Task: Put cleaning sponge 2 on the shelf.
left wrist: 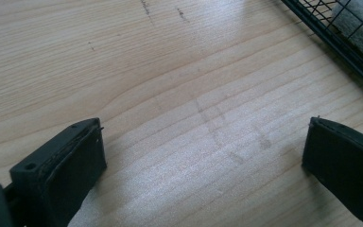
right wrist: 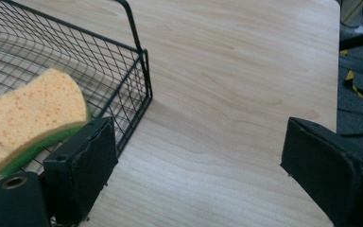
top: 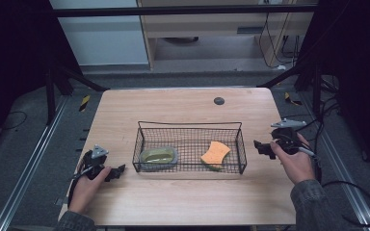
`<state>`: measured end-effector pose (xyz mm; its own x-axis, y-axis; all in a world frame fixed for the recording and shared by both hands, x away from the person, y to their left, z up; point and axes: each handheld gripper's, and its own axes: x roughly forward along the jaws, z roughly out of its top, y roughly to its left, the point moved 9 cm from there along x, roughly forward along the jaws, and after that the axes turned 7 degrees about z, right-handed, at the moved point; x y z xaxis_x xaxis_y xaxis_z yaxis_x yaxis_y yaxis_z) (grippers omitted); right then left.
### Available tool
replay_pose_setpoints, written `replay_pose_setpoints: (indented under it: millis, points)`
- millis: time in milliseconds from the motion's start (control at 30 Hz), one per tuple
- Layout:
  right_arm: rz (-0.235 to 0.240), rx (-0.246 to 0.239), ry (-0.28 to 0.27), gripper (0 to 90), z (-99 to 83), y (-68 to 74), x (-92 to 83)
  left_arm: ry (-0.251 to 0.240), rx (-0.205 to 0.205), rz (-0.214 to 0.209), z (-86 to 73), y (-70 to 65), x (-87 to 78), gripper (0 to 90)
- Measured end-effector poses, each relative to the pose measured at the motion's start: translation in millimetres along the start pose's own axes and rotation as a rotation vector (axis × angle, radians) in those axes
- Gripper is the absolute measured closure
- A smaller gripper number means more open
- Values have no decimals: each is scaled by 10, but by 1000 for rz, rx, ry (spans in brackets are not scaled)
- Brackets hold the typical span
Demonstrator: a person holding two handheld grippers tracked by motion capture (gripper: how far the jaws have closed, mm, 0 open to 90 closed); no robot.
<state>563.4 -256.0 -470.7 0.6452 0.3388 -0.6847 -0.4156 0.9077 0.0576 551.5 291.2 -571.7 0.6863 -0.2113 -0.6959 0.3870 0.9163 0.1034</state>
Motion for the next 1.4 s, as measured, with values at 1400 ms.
replay_pose_setpoints:
  millis: [1400]
  points:
    - [-86, 141, -9, 15, -655, -353, 783, -1, 4, -3, 22, 10, 23, 0]
